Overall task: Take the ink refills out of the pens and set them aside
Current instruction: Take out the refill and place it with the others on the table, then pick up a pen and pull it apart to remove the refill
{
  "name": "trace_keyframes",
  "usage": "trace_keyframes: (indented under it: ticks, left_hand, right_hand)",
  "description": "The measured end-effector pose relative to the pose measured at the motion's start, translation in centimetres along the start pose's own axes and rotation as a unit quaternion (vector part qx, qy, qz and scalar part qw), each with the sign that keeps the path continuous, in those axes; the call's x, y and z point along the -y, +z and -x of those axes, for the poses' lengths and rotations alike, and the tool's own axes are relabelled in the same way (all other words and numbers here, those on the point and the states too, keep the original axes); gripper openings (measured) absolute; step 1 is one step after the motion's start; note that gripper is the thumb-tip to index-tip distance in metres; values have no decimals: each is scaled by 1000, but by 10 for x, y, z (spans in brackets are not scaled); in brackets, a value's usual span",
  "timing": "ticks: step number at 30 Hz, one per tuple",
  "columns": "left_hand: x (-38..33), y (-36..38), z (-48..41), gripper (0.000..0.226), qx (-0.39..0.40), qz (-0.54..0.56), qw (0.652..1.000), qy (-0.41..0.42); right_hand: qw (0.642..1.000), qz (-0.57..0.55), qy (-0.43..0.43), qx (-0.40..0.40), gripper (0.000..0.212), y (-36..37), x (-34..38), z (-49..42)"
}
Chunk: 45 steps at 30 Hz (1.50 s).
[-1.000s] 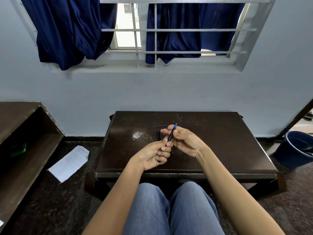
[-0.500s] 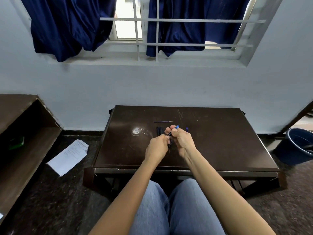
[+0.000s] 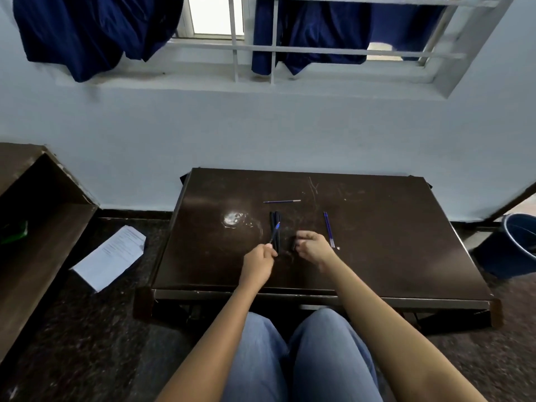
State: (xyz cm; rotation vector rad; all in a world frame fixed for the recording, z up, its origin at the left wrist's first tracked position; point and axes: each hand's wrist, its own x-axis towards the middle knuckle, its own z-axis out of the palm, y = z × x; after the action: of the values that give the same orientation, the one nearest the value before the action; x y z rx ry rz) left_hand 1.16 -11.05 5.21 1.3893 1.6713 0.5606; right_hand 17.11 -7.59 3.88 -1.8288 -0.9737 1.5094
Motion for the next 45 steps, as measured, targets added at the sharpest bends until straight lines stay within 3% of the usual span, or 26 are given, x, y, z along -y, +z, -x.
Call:
trace_keyframes:
  ticks: [2, 3, 6, 9, 13, 18, 21, 24, 28, 31, 36, 45]
  left_hand:
    - [9, -2, -6, 34, -5, 23, 999, -28]
    - [15, -2, -9, 35, -7, 34, 999, -41]
    - [26, -2, -17, 37, -9, 52, 997, -61]
    - [28, -3, -26, 38, -15, 66, 995, -70]
    - [26, -2, -34, 36, -18, 81, 994, -71]
    - [26, 1, -35, 36, -13, 92, 994, -62]
    - [23, 1, -32, 36, -9, 88, 994, -58]
    - [17, 0, -26, 35, 3, 86, 995, -45]
    - [9, -3, -20, 34, 28, 92, 995, -17]
    - [-1, -8, -11, 34, 39, 104, 994, 13]
    - [-14, -13, 3, 34, 51, 123, 990, 42]
    - [-25, -20, 23, 34, 57, 125, 988, 75]
  right_hand:
    - [973, 215, -33, -70, 48, -2, -15, -13]
    - [961, 263, -42, -72, 52, -2, -21, -18]
    - [941, 330, -69, -32, 61, 5, -29, -33]
    - [894, 439, -88, 19, 66, 12, -27, -49]
    - [878, 469, -95, -2, 50, 21, -29, -56]
    - [907, 390, -107, -113, 26, 24, -41, -45]
    - [959, 235, -49, -149, 11, 14, -42, -41]
    - [984, 50, 33, -167, 10, 1, -38, -41]
    - [978, -204, 6, -49, 20, -9, -9, -37]
    - [953, -299, -45, 22, 23, -18, 22, -17]
    - [941, -320, -93, 51, 11, -21, 49, 7]
    - [961, -211, -173, 53, 18, -28, 60, 29]
